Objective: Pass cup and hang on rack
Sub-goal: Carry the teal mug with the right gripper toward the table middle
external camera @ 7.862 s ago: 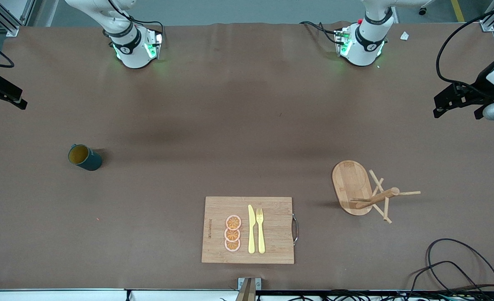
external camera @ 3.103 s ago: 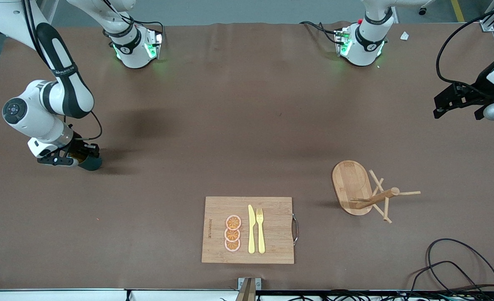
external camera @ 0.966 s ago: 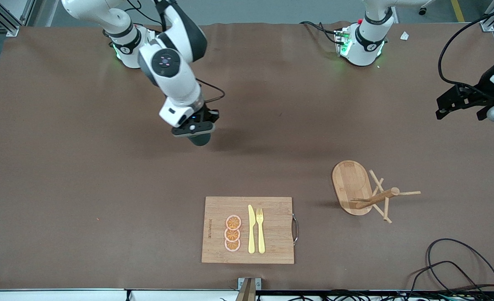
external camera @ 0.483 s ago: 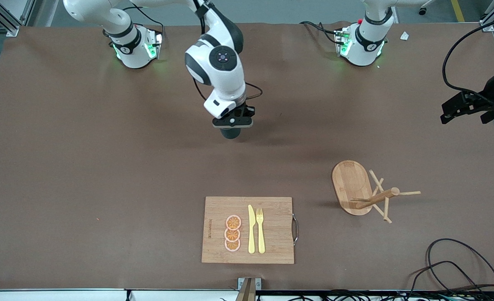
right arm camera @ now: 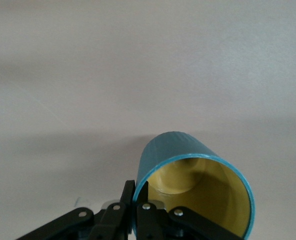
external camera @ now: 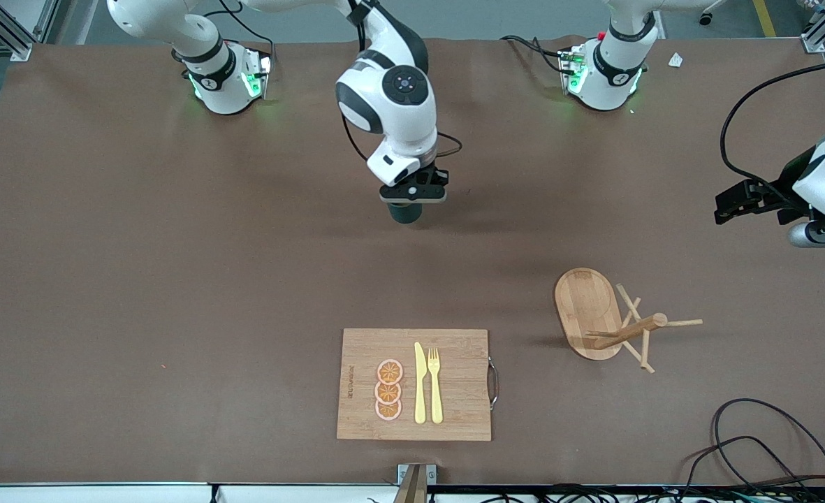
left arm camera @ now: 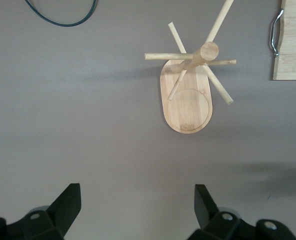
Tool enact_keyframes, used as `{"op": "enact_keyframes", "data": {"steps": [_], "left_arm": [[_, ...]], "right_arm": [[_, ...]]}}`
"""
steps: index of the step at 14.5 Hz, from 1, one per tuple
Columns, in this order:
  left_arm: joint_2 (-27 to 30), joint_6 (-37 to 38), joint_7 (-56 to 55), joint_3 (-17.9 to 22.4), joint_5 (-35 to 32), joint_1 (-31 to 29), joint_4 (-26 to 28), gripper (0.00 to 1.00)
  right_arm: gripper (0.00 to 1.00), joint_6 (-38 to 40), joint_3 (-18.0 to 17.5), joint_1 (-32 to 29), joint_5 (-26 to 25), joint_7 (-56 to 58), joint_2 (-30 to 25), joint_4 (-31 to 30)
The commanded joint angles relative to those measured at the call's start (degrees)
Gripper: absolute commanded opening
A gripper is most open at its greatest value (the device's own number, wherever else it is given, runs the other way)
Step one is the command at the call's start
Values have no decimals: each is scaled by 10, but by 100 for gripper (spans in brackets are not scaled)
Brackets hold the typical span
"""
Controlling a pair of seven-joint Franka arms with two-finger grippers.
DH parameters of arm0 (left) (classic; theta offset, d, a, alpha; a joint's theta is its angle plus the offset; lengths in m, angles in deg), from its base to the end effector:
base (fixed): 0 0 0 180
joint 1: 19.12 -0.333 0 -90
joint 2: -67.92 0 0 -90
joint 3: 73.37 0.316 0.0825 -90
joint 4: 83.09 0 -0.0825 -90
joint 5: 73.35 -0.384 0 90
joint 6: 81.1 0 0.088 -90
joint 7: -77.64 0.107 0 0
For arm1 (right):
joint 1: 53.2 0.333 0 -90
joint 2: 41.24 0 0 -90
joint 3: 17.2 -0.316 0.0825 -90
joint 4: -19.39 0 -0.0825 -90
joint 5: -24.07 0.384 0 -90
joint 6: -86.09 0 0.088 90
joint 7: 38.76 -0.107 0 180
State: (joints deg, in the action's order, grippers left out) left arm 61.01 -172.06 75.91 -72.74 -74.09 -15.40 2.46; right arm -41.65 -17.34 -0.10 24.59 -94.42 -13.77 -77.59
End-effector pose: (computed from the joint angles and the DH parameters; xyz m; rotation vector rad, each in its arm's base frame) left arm 0.5915 -0.0310 0.5935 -3.1258 0.0378 0.0399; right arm 0.4046 0.5419 0.3244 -3.0888 0.0740 -0.0410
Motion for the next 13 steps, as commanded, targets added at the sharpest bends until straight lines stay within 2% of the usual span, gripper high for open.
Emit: {"op": "enact_keyframes", "data": {"steps": [1, 6, 10, 13], "left_arm": [[-1, 3, -10, 1, 12, -6, -7, 100], [-19, 3, -23, 0, 5, -7, -7, 100], [-21, 2, -25, 1, 34, -23, -7, 100], [-27, 2, -81, -1, 39, -14, -8, 100]], "right_arm": [[0, 37, 7, 21, -20, -23, 47, 83], [0, 37, 7, 42, -42, -24, 106, 138], [0, 36, 8, 44, -42, -29, 117, 141], [0, 35, 8, 45, -45, -28, 134, 156]]}}
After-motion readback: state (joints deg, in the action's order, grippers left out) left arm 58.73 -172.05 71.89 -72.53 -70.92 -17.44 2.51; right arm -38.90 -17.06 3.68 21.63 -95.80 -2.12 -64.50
